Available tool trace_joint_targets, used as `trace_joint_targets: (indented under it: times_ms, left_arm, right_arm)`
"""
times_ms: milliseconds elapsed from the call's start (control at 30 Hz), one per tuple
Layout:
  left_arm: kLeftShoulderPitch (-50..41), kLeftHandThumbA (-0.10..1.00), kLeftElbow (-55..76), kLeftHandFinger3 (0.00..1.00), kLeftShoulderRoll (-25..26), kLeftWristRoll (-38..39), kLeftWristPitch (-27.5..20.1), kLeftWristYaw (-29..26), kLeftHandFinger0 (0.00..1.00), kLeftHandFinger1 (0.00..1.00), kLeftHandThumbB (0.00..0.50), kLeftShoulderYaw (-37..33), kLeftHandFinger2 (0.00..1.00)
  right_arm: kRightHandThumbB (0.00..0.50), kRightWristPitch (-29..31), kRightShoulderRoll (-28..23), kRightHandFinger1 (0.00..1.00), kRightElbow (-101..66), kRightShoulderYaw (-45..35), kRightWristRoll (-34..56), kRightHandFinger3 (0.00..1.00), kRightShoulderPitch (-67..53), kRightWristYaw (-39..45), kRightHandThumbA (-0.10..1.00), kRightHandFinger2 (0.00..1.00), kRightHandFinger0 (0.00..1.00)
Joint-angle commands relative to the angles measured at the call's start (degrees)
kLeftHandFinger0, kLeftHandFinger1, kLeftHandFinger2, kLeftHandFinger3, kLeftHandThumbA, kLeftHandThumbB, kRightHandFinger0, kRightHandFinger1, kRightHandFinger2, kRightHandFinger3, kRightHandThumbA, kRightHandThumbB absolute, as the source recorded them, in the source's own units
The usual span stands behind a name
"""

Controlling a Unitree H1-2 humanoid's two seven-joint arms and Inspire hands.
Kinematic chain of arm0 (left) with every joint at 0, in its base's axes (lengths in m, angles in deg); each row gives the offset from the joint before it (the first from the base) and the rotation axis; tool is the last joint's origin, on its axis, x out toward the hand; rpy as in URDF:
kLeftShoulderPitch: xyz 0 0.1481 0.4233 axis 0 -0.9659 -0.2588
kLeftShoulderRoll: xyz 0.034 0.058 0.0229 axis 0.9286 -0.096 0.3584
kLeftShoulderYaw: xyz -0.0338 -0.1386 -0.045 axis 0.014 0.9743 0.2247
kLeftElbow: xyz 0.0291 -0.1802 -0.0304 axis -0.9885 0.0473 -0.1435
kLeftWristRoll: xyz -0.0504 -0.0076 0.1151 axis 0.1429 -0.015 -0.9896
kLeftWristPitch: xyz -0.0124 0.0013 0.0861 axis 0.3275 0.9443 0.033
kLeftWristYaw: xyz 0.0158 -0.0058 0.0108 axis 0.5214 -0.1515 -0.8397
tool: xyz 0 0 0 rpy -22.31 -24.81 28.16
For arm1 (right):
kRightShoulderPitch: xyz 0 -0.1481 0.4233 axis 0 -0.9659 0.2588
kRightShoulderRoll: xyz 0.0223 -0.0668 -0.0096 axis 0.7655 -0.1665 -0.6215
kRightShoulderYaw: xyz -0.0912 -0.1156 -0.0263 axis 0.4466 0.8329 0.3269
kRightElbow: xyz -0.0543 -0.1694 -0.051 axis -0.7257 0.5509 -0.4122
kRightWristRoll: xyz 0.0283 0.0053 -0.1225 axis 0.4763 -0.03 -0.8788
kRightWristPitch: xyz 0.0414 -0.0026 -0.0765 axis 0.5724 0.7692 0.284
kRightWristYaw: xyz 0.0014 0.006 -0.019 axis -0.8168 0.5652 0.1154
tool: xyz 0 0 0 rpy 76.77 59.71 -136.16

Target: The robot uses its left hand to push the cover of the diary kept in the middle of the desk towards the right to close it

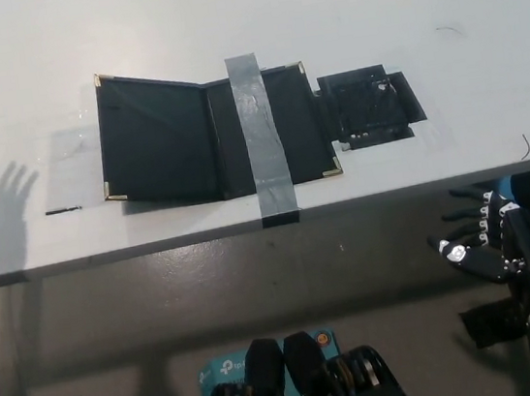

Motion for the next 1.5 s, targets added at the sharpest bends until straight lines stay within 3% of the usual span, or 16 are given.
trace_joint_targets:
  times_ms: [0, 100, 200, 467, 700, 1100, 1233, 1267, 1400, 1467]
  left_arm:
    - [-0.3, 1.0, 0.2, 1.0, -1.8, -1.9, -1.4, 3.9, 1.0, 1.0, 0.125, -2.2, 1.0]
    - [-0.7, 1.0, 0.1, 1.0, -3.5, -1.1, -1.8, 4.6, 1.0, 1.0, 0.111, -1.9, 1.0]
    - [-1.0, 1.0, -0.7, 1.0, -6.9, -1.1, -2.4, 4.3, 1.0, 1.0, 0.151, -2.2, 1.0]
    - [-0.3, 1.0, -3.2, 1.0, -13.2, -2.5, -4.6, 3.6, 1.0, 1.0, 0.164, -2.5, 1.0]
    - [0.1, 1.0, -6.1, 1.0, -15.5, -4.6, -6.1, 3.2, 1.0, 1.0, 0.152, -3.1, 1.0]
    - [-0.7, 1.0, -8.6, 1.0, -18.4, -5.9, -8.7, 1.2, 1.0, 1.0, 0.194, -2.8, 1.0]
    - [2.7, 1.0, -8.2, 1.0, -17.9, -12.7, -10.3, 2.4, 1.0, 1.0, 0.209, -9.2, 1.0]
    - [4.5, 1.0, -7.4, 1.0, -17.4, -17.6, -9.3, 1.7, 1.0, 1.0, 0.204, -14.1, 1.0]
    - [6.6, 1.0, -7.3, 1.0, -16.8, -23.9, -8.2, 1.2, 1.0, 1.0, 0.217, -21.6, 1.0]
    - [8.4, 1.0, -8.3, 1.0, -15.7, -29.9, -7.7, 2.2, 1.0, 1.0, 0.279, -28.3, 1.0]
  right_arm:
    - [0.056, 0.5, -0.4, 0.42, -2.5, -0.1, -0.8, 0.72, 0.5, -0.6, 0.83, 0.52, 0.33]
    - [0.064, 0.4, -0.5, 0.42, -2.6, 0.1, -1.1, 0.72, 0.6, -0.5, 0.83, 0.51, 0.34]
    - [0.049, 0.7, -0.8, 0.42, -2.5, 0.3, -1.5, 0.73, 0.7, -0.4, 0.84, 0.52, 0.34]
    - [0.059, 0.4, -0.9, 0.41, -2.3, 0.4, -1.7, 0.74, 1.2, -0.2, 0.83, 0.5, 0.34]
    - [0.07, -0.2, -0.8, 0.42, -2.6, 0.5, -1.9, 0.74, 1.7, -0.1, 0.84, 0.5, 0.33]
    - [0.064, -0.6, -1.7, 0.41, -3.7, 0.5, -1.9, 0.74, 1.2, 0.7, 0.85, 0.5, 0.35]
    - [0.09, -1.2, -1.4, 0.41, -3.8, 0.7, -1.8, 0.72, 1.2, 0.7, 0.85, 0.49, 0.35]
    - [0.09, -1.5, -1.4, 0.41, -4.0, 0.8, -1.9, 0.73, 1.1, 0.8, 0.85, 0.5, 0.35]
    - [0.084, -1.6, -1.4, 0.41, -4.5, 1.2, -1.9, 0.73, 0.8, 0.9, 0.85, 0.5, 0.35]
    - [0.089, -2.1, -1.6, 0.41, -4.8, 1.5, -2.2, 0.73, 0.9, 1.0, 0.85, 0.5, 0.34]
